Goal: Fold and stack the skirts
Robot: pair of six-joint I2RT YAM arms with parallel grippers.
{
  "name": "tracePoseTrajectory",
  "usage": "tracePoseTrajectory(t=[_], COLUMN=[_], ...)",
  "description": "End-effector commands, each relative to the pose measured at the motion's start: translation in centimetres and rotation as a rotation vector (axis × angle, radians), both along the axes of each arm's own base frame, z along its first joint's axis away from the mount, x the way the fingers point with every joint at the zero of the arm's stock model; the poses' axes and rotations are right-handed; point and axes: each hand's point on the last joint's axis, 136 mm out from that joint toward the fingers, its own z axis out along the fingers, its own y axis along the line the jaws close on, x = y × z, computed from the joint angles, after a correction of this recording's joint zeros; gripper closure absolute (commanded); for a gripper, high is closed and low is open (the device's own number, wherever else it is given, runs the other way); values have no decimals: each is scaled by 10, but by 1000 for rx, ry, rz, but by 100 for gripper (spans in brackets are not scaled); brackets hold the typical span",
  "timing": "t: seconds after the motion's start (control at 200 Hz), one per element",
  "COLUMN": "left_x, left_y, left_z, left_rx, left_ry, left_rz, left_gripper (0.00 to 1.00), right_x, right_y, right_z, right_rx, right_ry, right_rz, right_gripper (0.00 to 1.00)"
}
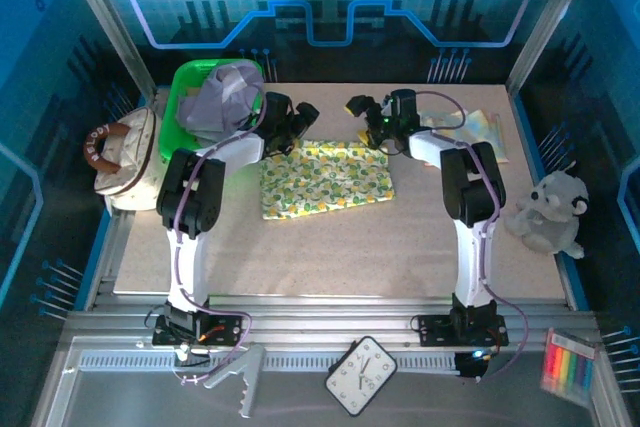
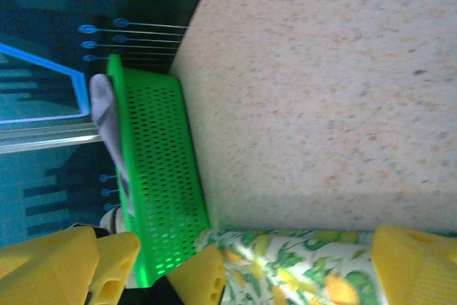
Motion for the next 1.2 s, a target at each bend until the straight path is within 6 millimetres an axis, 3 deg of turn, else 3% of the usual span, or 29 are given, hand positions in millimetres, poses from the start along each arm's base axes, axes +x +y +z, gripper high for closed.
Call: tracePoseTrajectory(t=[0.0,0.145,0.35,0.465,0.57,0.7,0.8,0.93,1.03,1.195], left_x=[-13,-22,-19,-14,-14,-30,-51,-78,-97,-122], left_y=[21,17,-5,-17,-19,-25,-32,-46,-54,-21], left_z=[-50,-65,-61,-39,-2,45,60,58,42,5], left_rx=[116,149,181,192,195,176,157,81,53,155], left_ry=[131,180,175,134,75,7,3,47,94,212], left_rz=[35,10,-65,-109,-137,-187,-234,-295,-335,-263], left_gripper=[1,1,1,1,1,1,1,1,1,1], right_x=[-4,-22,-51,-54,-58,-68,-78,-87,-92,-100], right_y=[-6,-31,-76,-84,-85,-82,-83,-83,-84,-96], right_z=[-41,-59,-71,-56,-28,4,16,18,11,0], right_rx=[-30,-111,-207,-219,-270,-363,-442,-463,-467,-536], right_ry=[104,162,206,165,106,56,46,67,103,146], right_rz=[-10,-65,-168,-143,-100,-23,3,24,30,13], right_gripper=[2,2,1,1,1,0,0,0,0,0])
